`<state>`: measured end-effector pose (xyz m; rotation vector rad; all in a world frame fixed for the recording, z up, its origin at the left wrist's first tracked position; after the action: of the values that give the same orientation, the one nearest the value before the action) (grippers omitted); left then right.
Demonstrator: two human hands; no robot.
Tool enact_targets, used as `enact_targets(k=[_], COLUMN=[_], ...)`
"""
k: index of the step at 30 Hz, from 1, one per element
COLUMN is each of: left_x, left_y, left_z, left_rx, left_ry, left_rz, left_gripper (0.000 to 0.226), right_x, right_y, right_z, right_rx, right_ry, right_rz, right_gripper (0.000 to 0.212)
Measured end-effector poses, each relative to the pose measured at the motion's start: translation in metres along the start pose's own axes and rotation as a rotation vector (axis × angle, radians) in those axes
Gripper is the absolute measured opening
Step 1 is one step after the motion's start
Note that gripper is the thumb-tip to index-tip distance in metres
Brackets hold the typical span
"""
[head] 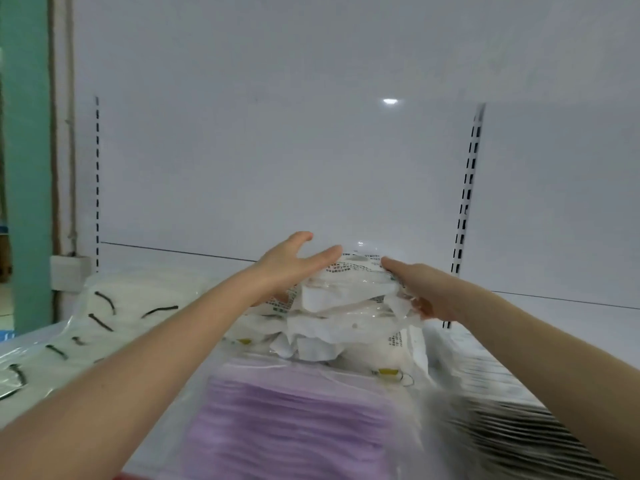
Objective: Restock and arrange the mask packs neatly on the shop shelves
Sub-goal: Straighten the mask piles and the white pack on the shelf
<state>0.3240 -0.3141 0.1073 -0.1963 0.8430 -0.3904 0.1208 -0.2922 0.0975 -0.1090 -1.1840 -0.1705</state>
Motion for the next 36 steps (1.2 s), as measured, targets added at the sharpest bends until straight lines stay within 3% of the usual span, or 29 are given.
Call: enact_targets(k=[3,5,8,13,17,21,25,31,36], left_x=[-0.003,-0.003,-0.005,-0.005,-0.007,0.0,0.029,0.076,0.086], left_y=[0.016,0.01,-0.004,-0.01,-0.009,-0.004,0.005,0.017,0.015], left_z=[-0.011,-0.016,-0.016,-0.019,-0.004,0.019,0.063,0.063,0.064], left_rx=[0.131,0.061,-0.027,0.077,-0.074,-0.225,-0.409,-0.287,-0.324], left_ry=[-0.051,-0.136,-0.067,-0.09,-0.019,0.131,0.112,-0.132,-0.252], left_rz=[-0.142,-0.227,-0.239,-0.214,-0.25,-0.202,-0.143,-0.021,0.003], left_gripper=[0.079,0.075,0.066,0.055,0.043,0.036,0.033,0.028,0.017], right_x=[-0.001,0.002,0.003,-0.008,0.002,0.012,0.012,0.004,-0.007], right_y=[0.001,0.002,0.003,0.009,0.009,0.007,0.005,0.005,0.002], right_z=[-0.001,0.001,0.003,0.012,0.022,0.019,0.017,-0.006,-0.018], right_rx=[-0.012,-0.017,-0.001,-0.029,-0.048,-0.104,-0.119,-0.037,-0.078], right_ry=[-0.105,-0.166,-0.225,0.104,0.082,0.089,0.145,0.26,0.33], right_rz=[0.004,0.019,0.014,-0.006,0.073,0.179,0.267,0.328,0.327], right_gripper=[0.044,0.046,0.052,0.076,0.08,0.073,0.071,0.066,0.064])
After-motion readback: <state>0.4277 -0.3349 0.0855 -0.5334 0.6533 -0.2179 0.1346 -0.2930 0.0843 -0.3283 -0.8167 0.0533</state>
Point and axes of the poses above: each hand's wrist, its own y-axis away from the middle knuckle, its own z-axis out of the back of the hand, x = y × z, the point moved 4 cm from there along -y, towards the middle knuckle, and after that the axes turned 9 degrees about -y, right-handed, at the moved point
